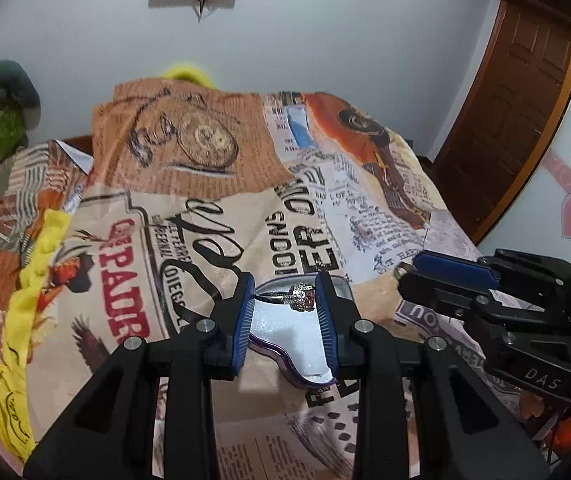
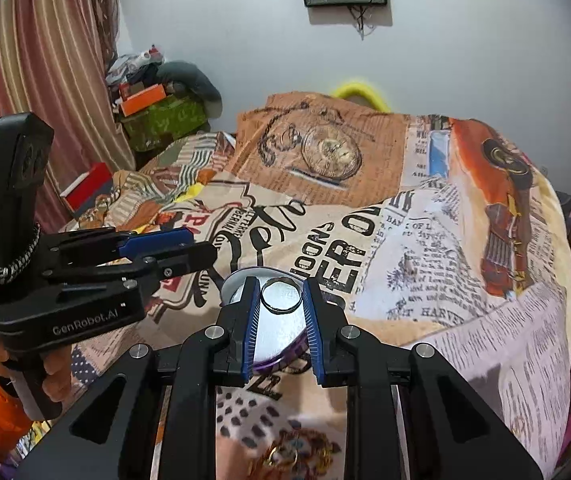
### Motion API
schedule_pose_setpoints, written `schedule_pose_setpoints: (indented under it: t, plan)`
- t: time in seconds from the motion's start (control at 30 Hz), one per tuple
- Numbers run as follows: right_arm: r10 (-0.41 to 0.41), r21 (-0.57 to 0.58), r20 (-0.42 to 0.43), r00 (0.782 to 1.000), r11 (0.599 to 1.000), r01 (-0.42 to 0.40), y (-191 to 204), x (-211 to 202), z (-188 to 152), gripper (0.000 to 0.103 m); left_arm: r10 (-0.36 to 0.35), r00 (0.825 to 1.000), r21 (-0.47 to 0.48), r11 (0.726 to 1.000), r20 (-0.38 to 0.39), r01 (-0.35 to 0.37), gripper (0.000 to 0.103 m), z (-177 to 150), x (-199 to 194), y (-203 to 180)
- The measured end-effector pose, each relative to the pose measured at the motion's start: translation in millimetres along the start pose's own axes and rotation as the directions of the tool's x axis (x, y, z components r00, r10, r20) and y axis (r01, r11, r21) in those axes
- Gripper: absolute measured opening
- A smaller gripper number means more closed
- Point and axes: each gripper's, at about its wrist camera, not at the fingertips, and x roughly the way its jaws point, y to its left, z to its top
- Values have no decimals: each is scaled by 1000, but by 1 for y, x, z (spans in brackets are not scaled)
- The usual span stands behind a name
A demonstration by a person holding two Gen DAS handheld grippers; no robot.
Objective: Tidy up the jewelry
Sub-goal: 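Carry the silver ring and earring in both tools over the purple heart tin, then open both tools to drop the ring and earring into the tin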
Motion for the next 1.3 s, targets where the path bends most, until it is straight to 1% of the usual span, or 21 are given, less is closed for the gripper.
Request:
schedule_pose_setpoints:
  t: [0.17, 0.3, 0.4, 0.5, 0.7, 0.8, 0.97, 1.2, 1.3]
  plan:
    - [24, 13, -67, 997, 1000, -23, -4, 24, 4, 20, -7, 998, -3, 1000, -62, 7, 30, -6, 25, 5]
    - [39, 9, -126, 991, 999, -38, -5, 39, 1, 20, -16, 995, 3, 1000, -103, 17, 30, -11, 41, 5]
    - [53, 22, -156, 986, 999, -50, -7, 47, -1, 20, -11, 993, 8, 1000, -117, 12, 30, -13, 48, 6]
    - [60, 37, -168, 984, 998, -55, -11, 52, -2, 20, -13, 992, 8, 1000, -123, 14, 30, -14, 51, 7]
    - [77, 47, -184, 980, 996, -69, -11, 57, -1, 20, -9, 995, 11, 1000, -103, 10, 30, -12, 47, 7]
    - [88, 59, -197, 976, 995, -78, -12, 58, -1, 20, 10, 996, 7, 1000, -89, -9, 30, -11, 40, 9]
    - [94, 76, -224, 970, 994, -79, -13, 59, 0, 21, 21, 998, -28, 999, -60, -22, 32, -7, 23, 17]
    - [66, 81, -186, 980, 995, -52, -18, 35, 4, 21, 44, 999, -20, 999, -25, -44, 32, 0, 0, 14]
    - [25, 68, -156, 987, 998, -14, -20, 16, 4, 23, 52, 999, -2, 999, -15, -52, 38, 0, -9, 5]
